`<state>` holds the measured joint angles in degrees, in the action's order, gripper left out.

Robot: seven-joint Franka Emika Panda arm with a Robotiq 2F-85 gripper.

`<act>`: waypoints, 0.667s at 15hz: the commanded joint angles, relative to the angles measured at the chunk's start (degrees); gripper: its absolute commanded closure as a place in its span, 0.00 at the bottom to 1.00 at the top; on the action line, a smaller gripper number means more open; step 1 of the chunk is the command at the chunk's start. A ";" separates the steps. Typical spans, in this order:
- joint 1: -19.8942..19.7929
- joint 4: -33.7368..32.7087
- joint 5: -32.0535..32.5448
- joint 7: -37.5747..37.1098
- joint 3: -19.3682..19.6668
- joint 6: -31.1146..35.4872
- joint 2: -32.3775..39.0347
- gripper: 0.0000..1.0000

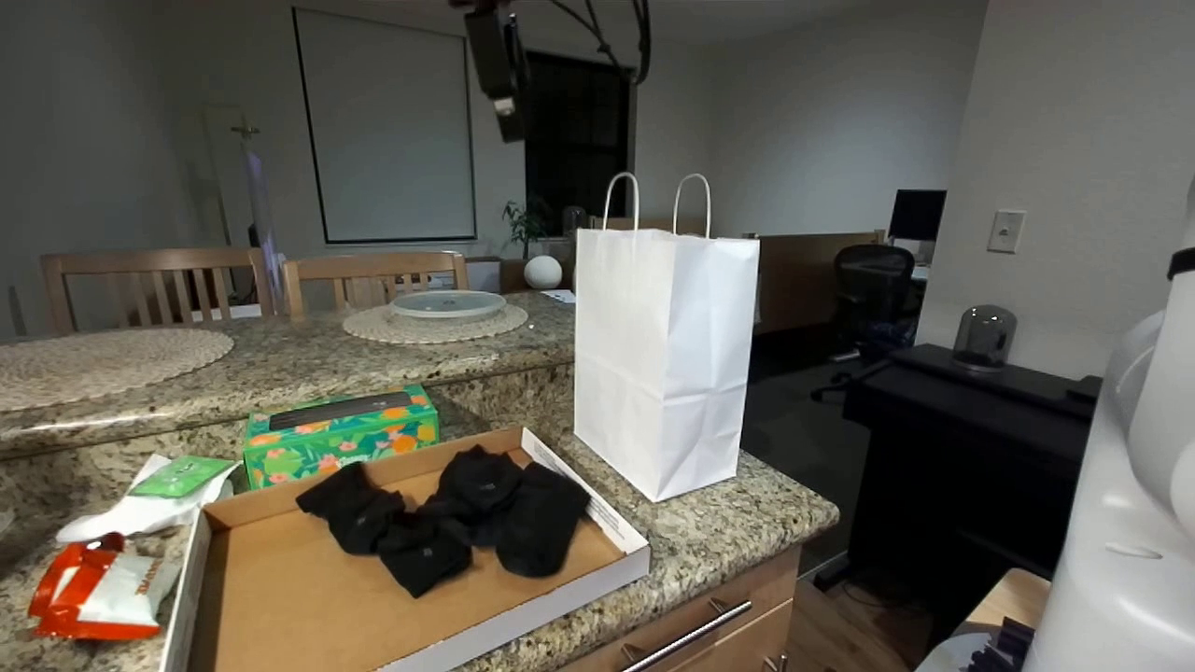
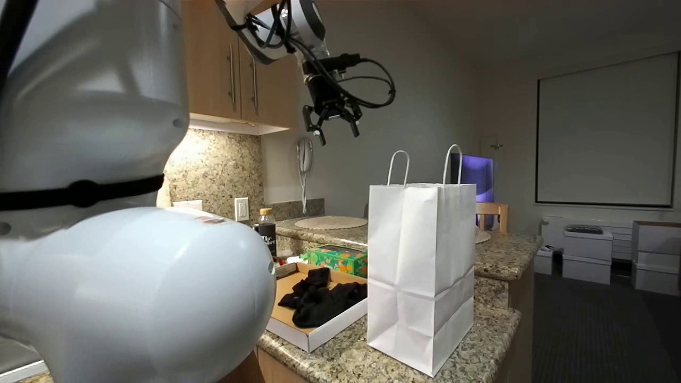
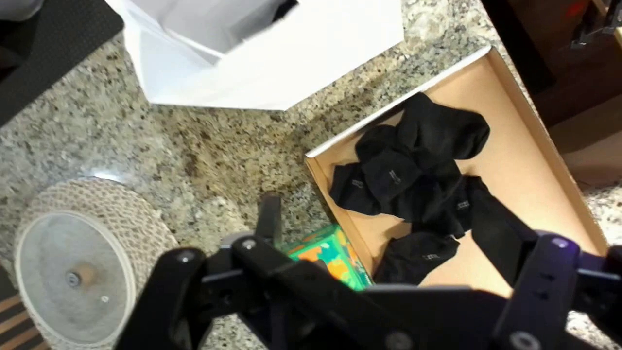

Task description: Put the socks in the bag

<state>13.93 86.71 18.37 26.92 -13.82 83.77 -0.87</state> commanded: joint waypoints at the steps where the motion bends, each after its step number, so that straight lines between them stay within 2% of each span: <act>1: 2.30 0.48 0.50 -3.48 -2.27 -0.28 8.07 0.00; 4: 3.05 2.56 -4.15 -10.14 -2.18 2.07 14.97 0.00; 10: 2.56 8.66 -17.48 -21.23 -0.80 19.93 28.70 0.00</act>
<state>16.78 92.67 5.68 10.89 -15.03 96.79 23.90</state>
